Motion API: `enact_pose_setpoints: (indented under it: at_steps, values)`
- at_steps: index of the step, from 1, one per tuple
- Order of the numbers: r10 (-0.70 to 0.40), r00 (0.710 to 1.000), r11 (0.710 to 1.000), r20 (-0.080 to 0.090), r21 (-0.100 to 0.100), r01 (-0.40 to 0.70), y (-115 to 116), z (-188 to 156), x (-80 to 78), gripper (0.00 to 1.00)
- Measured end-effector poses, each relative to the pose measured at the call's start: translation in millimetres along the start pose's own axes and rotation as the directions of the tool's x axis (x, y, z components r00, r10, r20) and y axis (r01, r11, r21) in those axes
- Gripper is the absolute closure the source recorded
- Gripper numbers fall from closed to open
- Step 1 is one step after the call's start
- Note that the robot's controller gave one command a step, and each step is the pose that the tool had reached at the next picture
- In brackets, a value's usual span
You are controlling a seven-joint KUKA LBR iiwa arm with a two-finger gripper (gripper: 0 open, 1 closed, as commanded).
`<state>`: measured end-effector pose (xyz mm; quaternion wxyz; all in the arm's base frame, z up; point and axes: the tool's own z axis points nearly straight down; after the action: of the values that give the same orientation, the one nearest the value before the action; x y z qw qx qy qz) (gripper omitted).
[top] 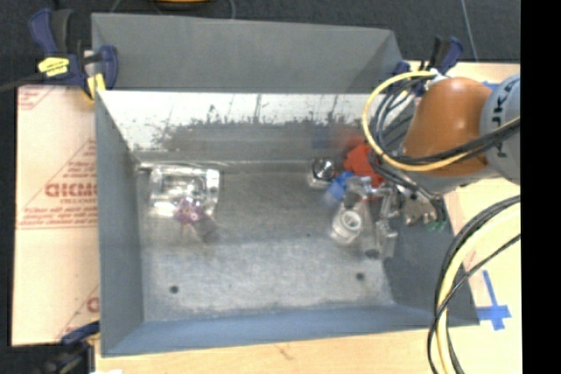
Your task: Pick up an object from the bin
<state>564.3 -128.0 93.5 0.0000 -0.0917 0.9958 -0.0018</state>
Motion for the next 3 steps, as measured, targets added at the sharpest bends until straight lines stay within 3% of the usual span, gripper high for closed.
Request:
enact_pose_setpoints:
  at_steps: [1,2,3]
  values:
    - [-0.233,0.973,0.973,0.011,0.004,0.233,-13.1,20.2,-36.5,0.0]
    - [-0.229,0.973,0.973,0.018,0.006,0.229,-13.3,16.3,-39.2,1.0]
    - [-0.229,0.973,0.974,0.011,0.002,0.229,-12.8,20.0,-36.3,0.0]
